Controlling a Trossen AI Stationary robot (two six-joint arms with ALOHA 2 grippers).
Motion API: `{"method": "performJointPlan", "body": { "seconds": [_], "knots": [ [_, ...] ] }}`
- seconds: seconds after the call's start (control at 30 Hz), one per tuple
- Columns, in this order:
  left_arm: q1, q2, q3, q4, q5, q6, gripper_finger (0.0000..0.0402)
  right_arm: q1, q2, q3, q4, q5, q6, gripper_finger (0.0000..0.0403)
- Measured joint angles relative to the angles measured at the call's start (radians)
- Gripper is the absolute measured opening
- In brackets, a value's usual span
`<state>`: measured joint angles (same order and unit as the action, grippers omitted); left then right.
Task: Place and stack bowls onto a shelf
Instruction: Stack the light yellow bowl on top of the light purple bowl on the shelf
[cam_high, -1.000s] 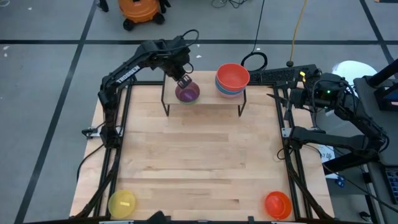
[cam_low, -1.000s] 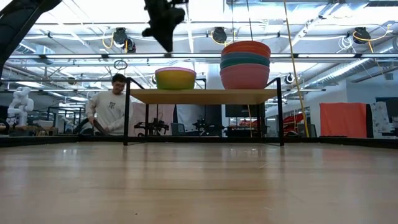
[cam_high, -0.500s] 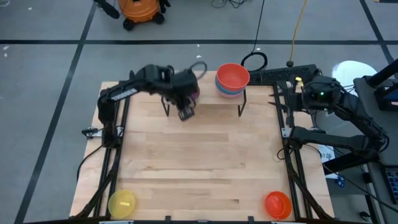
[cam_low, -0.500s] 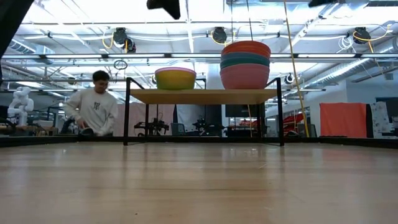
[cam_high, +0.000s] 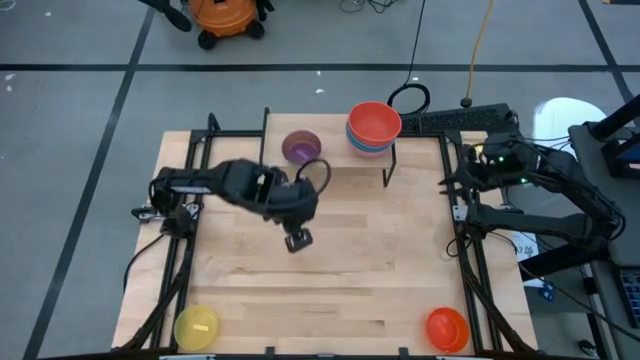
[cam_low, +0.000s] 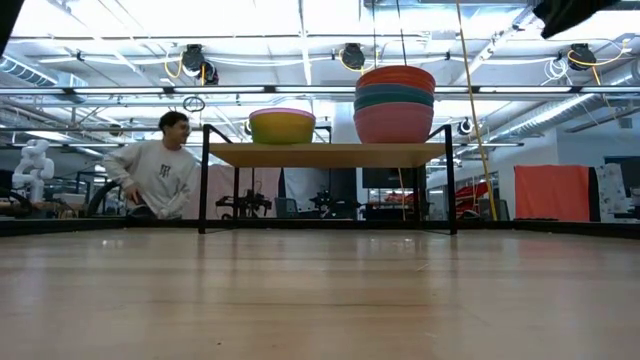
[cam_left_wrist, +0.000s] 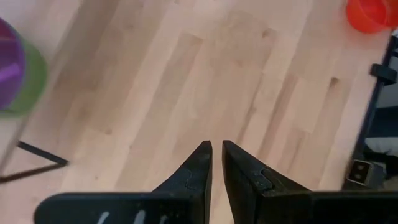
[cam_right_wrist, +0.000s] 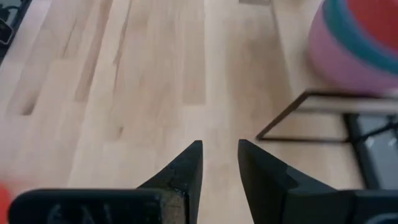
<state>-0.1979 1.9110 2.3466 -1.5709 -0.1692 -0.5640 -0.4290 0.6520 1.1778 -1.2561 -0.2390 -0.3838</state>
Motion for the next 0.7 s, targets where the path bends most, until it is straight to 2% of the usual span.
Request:
{"method": "performJointPlan", "body": {
  "seconds": [0.13,0.3,0.4,0.53,0.7],
  "knots": [
    [-0.075,0.000,0.000,0.000,-0.039,-0.073,0.0042,0.000,0.015,0.000,-0.077,-0.004,0.063,0.0097],
    [-0.152,0.000,0.000,0.000,-0.074,-0.152,0.0042,0.000,0.039,0.000,-0.210,-0.098,0.159,0.0097],
    [-0.203,0.000,0.000,0.000,-0.087,-0.171,0.0042,0.002,0.048,-0.012,-0.252,-0.106,0.203,0.0097],
    [-0.265,0.000,0.000,0.000,-0.105,-0.206,0.0042,0.019,0.051,-0.072,-0.282,-0.107,0.257,0.0098],
    [-0.344,0.000,0.000,0.000,-0.124,-0.347,0.0042,0.063,0.051,-0.178,-0.279,-0.110,0.274,0.0098]
  ]
}}
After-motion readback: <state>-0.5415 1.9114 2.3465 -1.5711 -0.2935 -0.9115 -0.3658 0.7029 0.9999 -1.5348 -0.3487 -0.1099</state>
